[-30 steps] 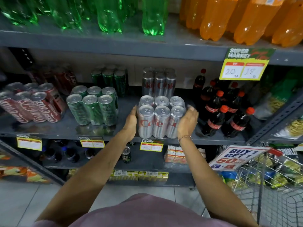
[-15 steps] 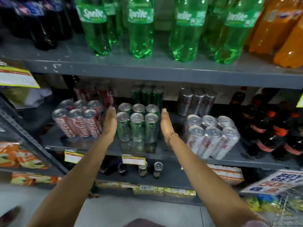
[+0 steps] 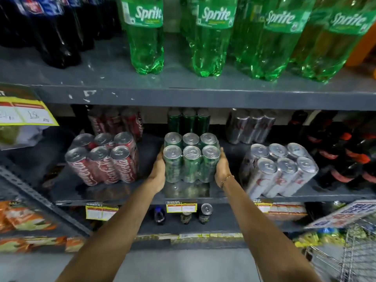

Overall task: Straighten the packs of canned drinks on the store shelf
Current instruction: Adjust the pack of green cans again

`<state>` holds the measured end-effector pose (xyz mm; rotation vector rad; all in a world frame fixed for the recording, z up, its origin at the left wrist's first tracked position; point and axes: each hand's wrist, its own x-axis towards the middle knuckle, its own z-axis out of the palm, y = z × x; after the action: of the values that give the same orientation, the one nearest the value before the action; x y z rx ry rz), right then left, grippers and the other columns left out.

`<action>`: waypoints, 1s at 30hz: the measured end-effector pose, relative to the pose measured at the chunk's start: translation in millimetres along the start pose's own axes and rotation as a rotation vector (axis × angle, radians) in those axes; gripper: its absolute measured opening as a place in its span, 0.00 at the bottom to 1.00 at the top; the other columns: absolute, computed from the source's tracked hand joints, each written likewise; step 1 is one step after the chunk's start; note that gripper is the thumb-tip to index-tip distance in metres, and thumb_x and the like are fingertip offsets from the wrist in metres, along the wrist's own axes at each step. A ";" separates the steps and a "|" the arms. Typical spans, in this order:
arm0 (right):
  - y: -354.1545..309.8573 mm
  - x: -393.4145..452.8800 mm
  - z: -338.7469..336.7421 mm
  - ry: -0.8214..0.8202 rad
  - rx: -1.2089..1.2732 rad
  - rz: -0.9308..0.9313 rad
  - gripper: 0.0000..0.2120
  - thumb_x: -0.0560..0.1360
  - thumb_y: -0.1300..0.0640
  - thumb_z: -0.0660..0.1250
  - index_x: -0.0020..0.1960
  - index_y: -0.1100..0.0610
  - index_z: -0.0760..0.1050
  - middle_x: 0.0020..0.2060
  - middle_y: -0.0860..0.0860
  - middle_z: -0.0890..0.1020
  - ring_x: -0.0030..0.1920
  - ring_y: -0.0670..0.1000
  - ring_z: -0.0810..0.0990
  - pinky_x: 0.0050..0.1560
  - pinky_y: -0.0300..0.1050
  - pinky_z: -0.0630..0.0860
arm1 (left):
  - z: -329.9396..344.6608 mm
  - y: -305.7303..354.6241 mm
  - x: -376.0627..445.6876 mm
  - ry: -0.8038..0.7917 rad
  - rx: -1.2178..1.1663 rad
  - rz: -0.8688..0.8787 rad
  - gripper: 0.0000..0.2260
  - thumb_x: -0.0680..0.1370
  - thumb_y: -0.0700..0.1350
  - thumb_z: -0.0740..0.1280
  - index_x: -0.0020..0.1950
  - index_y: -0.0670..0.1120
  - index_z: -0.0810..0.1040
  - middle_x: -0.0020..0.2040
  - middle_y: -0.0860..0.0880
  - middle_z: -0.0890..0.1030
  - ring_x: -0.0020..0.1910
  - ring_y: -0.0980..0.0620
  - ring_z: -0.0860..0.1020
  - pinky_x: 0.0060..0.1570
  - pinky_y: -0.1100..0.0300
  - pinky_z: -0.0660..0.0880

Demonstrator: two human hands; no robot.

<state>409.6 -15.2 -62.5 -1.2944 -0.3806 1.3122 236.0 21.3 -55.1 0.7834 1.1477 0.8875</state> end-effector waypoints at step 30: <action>-0.5 -89.7 2.8 0.497 -0.473 -0.613 0.21 0.82 0.52 0.49 0.55 0.62 0.78 0.54 0.59 0.81 0.56 0.57 0.77 0.54 0.44 0.69 | -44.9 16.8 -92.4 0.064 0.278 0.337 0.25 0.81 0.57 0.53 0.73 0.45 0.68 0.69 0.52 0.72 0.69 0.57 0.67 0.71 0.61 0.59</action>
<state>379.6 -89.6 -22.3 -1.6631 -0.6900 0.3705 174.2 -50.7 -12.2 1.2092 1.2315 1.0486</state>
